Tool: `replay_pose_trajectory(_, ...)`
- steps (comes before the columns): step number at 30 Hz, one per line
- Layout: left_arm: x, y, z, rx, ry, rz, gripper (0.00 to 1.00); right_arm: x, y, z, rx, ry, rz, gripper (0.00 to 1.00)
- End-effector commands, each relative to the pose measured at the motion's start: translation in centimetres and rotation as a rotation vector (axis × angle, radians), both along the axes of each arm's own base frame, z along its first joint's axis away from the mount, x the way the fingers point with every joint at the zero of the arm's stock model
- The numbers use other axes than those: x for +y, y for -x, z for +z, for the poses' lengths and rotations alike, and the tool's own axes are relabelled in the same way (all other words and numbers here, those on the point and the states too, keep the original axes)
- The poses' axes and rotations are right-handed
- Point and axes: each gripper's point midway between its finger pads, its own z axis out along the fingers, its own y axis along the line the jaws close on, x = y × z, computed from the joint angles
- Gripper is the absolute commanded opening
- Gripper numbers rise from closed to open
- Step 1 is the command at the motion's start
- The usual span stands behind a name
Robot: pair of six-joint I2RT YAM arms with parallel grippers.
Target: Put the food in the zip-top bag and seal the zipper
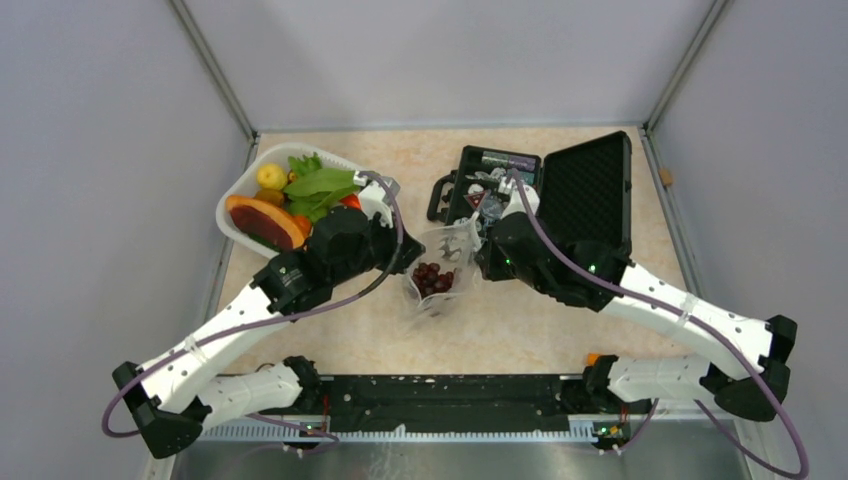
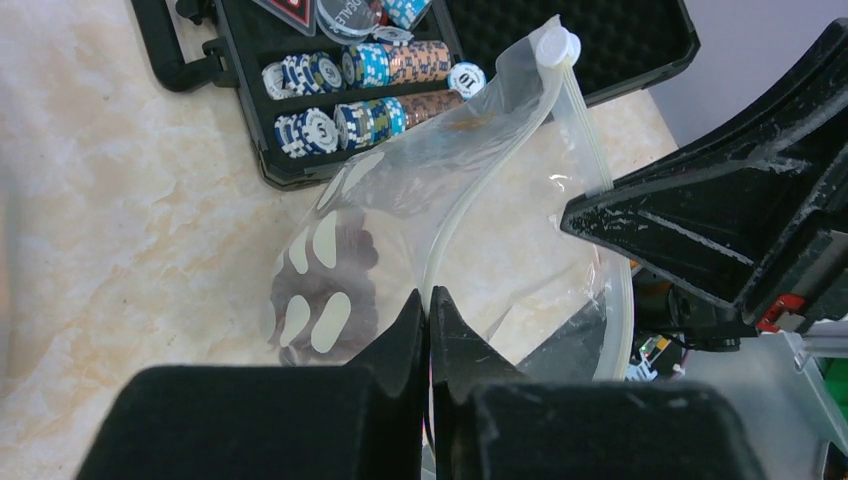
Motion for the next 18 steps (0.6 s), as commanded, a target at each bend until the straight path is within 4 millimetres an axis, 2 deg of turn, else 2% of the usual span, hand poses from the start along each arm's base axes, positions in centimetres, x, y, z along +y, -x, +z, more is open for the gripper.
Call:
replay_pose_trajectory(1,-0.1,-0.4,2.8,-0.054,0.037,0.037,0.0,-3.4,-1.4,0.6,-0.06,0.227,-0.091,0.0)
replay_pose_trajectory(3,-0.1,-0.4,2.2,-0.043,0.03,0.047,0.0,-4.5,-1.6,-0.6,-0.044,0.303,-0.134,0.0)
replay_pose_trajectory(5,0.1,-0.7,1.5,-0.032,0.016,0.074,0.0,-4.8,-1.7,-0.8,-0.047,0.305,-0.159,0.0)
replay_pose_trajectory(7,0.7,-1.0,1.1,-0.026,0.003,0.114,0.0,-4.9,-1.9,0.0,-0.077,0.235,-0.193,0.0)
replay_pose_trajectory(9,1.4,-1.2,1.2,-0.03,0.005,0.154,0.0,-4.8,-1.8,2.4,-0.129,0.091,-0.205,0.0)
replay_pose_trajectory(10,1.3,-1.0,1.6,-0.038,0.02,0.143,0.0,-4.0,-1.5,3.8,-0.165,0.004,-0.157,0.0)
replay_pose_trajectory(12,-1.3,1.5,4.2,-0.079,0.102,-0.077,0.0,-2.9,-0.9,6.5,-0.248,-0.18,-0.082,0.0)
replay_pose_trajectory(13,-2.5,3.2,5.9,-0.092,0.149,-0.201,0.0,-2.5,-0.5,7.1,-0.274,-0.225,-0.044,0.03)
replay_pose_trajectory(14,-3.1,3.9,7.0,-0.095,0.172,-0.254,0.0,-2.1,-0.2,7.5,-0.288,-0.239,-0.003,0.03)
replay_pose_trajectory(15,-3.2,3.9,7.2,-0.096,0.165,-0.267,0.0,-2.0,-0.1,7.6,-0.287,-0.236,0.005,0.02)
replay_pose_trajectory(16,-3.1,3.2,6.5,-0.105,0.136,-0.238,0.0,-2.0,-0.2,7.5,-0.276,-0.23,-0.005,0.01)
replay_pose_trajectory(18,-1.8,0.7,2.9,-0.089,0.024,-0.1,0.0,-2.0,-0.6,6.6,-0.274,-0.202,-0.019,0.01)
